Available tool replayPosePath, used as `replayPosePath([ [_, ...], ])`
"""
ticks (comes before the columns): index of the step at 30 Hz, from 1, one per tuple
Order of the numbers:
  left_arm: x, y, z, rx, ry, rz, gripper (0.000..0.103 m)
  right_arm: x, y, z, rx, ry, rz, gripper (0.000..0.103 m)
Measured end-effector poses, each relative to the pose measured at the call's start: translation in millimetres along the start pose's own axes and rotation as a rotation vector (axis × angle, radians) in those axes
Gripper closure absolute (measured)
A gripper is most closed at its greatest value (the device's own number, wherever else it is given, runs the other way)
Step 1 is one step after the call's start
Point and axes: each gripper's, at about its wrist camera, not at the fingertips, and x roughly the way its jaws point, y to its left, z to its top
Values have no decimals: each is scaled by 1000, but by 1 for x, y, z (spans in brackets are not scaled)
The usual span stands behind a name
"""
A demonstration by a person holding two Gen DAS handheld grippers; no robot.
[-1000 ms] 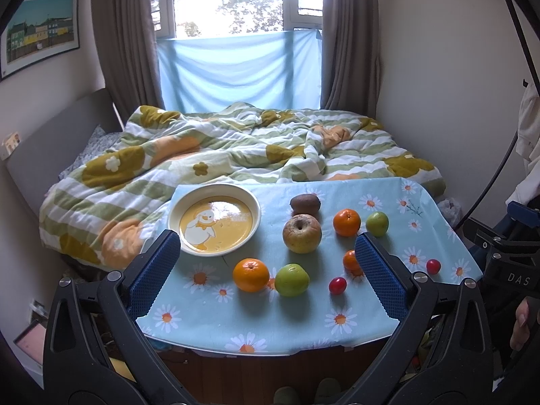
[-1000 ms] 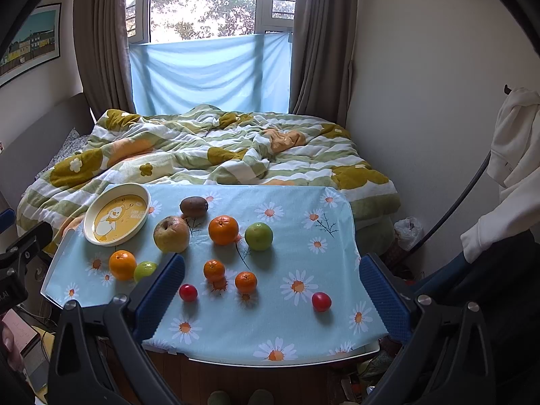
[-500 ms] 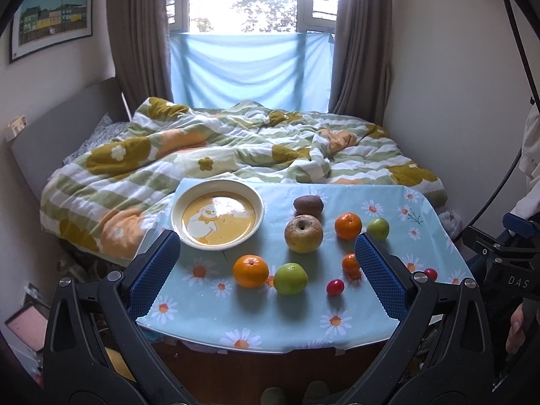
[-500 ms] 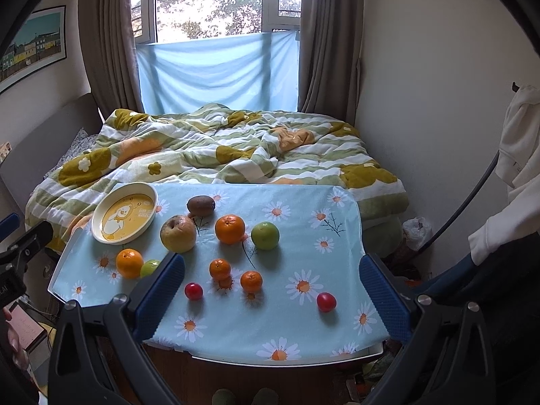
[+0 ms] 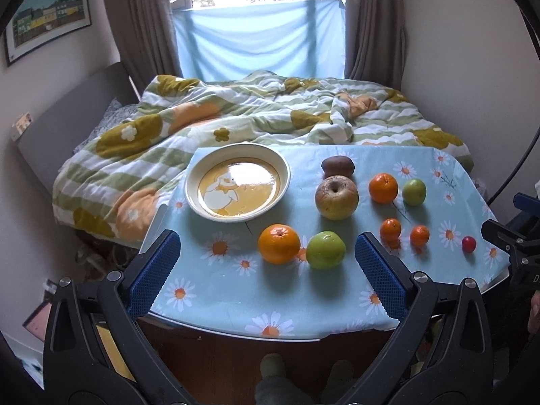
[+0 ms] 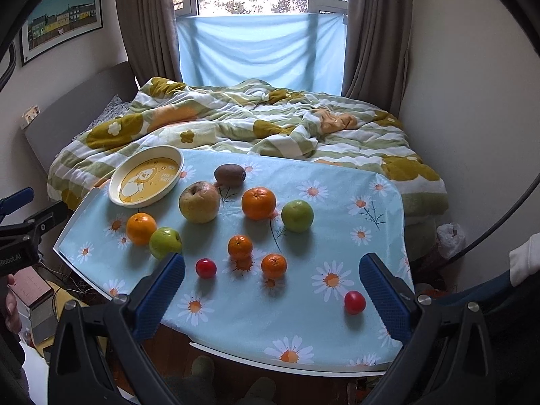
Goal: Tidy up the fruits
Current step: 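Grasp the orange with the left gripper while the right gripper grasps a red tomato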
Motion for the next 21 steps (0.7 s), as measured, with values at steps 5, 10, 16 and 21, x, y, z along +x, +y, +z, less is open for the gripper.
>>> replayPosePath([
  [5,40,16,-7,86,49,-67,0,19,17,-10,13,27,-25,0],
  [10,80,23,-14,226,93,-144,0,46,40,-23,36,65,-69,0],
  [16,126,26,-22,353,149,-241,0,78,67,-33,79,122,-119,0],
  [21,153,17,-29,450,177,-294,0,102,85,-40,89,159,-134,5],
])
